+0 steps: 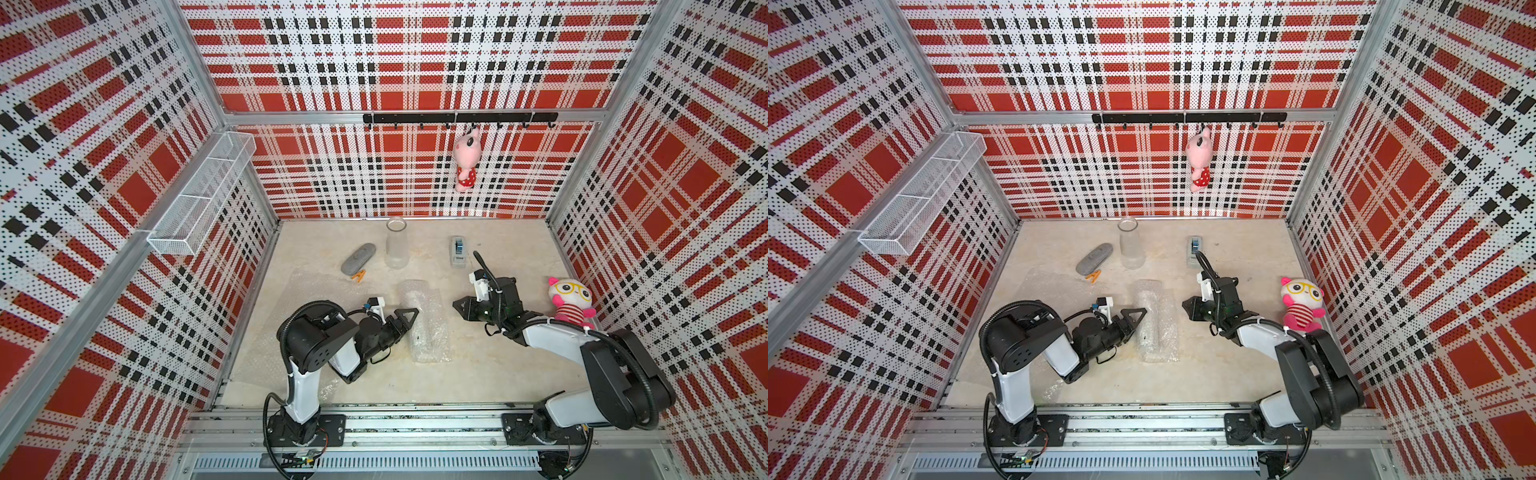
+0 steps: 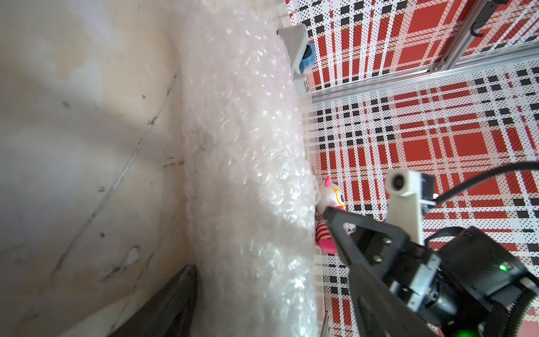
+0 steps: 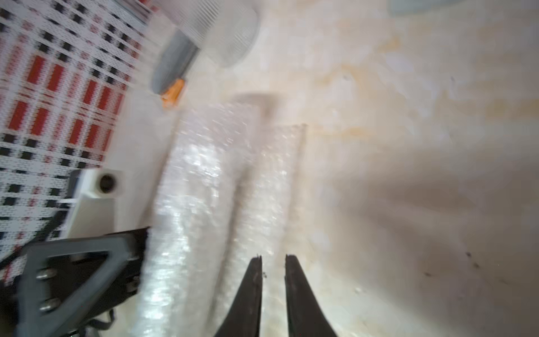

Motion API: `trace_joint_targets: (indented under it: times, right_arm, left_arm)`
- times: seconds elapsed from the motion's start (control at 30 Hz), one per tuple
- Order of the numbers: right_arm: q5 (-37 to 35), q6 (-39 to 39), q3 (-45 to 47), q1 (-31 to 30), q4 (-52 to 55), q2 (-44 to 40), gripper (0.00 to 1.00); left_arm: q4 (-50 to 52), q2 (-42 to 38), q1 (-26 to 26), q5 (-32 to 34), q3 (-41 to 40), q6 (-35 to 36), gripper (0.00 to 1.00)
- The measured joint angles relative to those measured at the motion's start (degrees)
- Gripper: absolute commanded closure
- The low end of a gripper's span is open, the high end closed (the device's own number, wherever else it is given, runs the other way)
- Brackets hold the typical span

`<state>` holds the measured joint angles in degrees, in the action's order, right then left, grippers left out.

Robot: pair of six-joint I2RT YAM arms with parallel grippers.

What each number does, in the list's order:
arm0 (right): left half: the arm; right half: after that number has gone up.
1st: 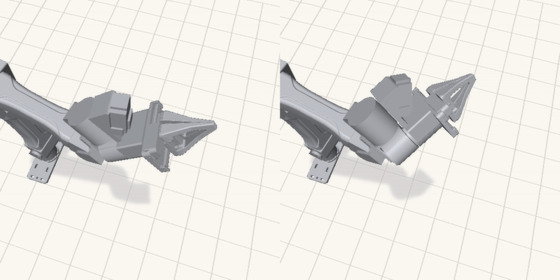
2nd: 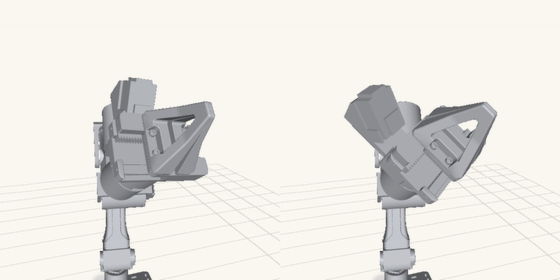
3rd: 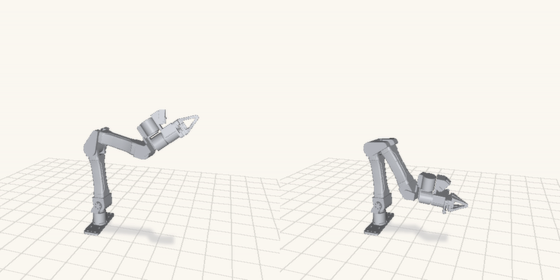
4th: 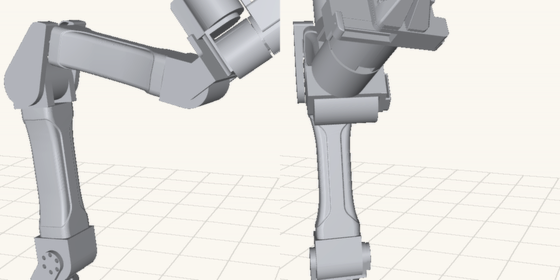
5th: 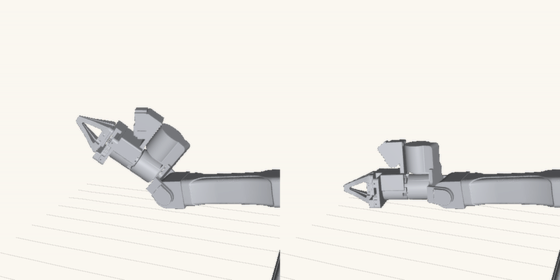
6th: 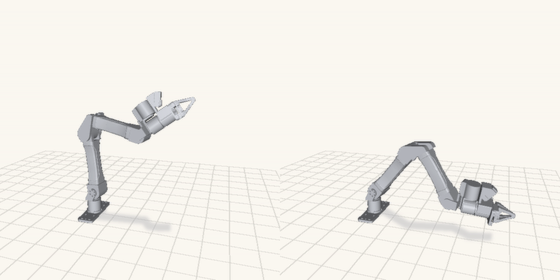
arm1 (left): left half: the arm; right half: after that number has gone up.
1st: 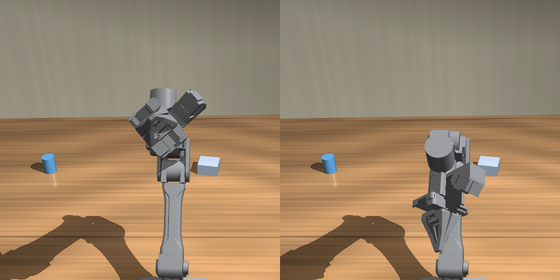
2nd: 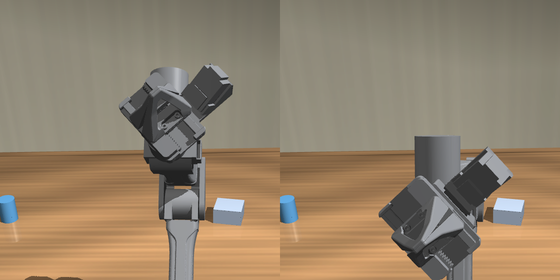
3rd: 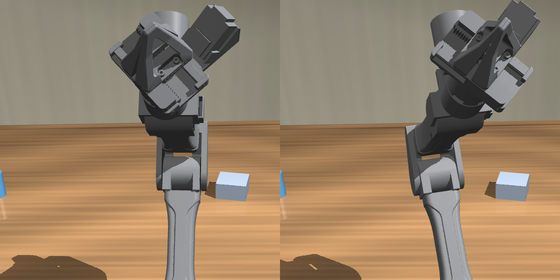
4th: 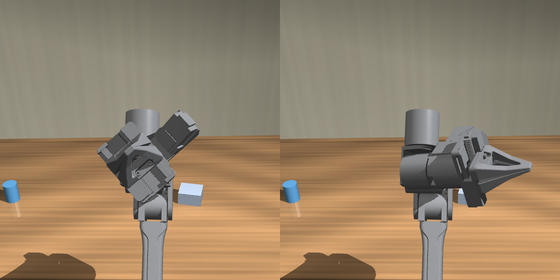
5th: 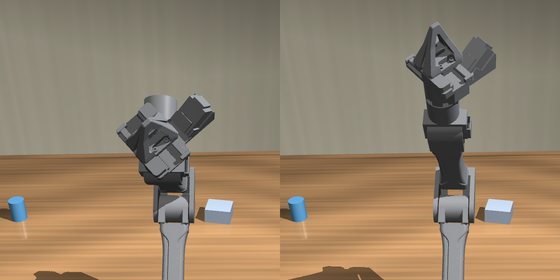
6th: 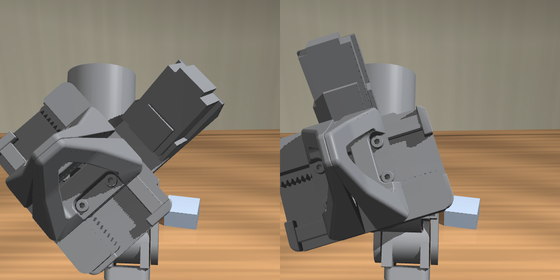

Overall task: Wrap vases in bubble wrap
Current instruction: Wrap the vase in bubble wrap.

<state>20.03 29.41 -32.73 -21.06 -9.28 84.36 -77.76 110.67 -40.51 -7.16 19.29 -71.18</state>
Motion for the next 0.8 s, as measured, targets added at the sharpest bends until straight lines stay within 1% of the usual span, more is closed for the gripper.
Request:
trace_joint_targets:
  times: [0.13,0.3,0.4,0.57,0.7,0.8]
  right_arm:
    - [-4.4,-2.0,-0.1,-2.2,4.4,4.2,0.83]
    - [-8.8,-4.3,-3.0,-8.0,5.6,6.3,0.83]
    - [-9.7,-4.8,-4.0,-10.3,4.8,7.6,0.83]
    - [-6.6,-4.0,-2.7,-11.1,0.6,8.3,0.8]
    - [-1.3,-1.5,0.4,-11.1,-5.6,8.3,0.73]
    - [2.5,0.9,1.9,-11.1,-9.5,8.3,0.72]
  left_arm:
    - [3.8,-1.3,0.0,0.0,0.9,1.2,0.16]
    - [7.1,-2.4,0.0,0.0,1.8,2.1,0.17]
    - [8.2,-2.5,0.0,0.0,2.4,2.5,0.17]
    - [8.9,-2.5,0.0,0.0,2.7,2.7,0.19]
    - [9.2,-2.6,0.0,-0.1,2.7,3.1,0.19]
    - [9.3,-2.6,0.0,-0.2,2.8,3.3,0.18]
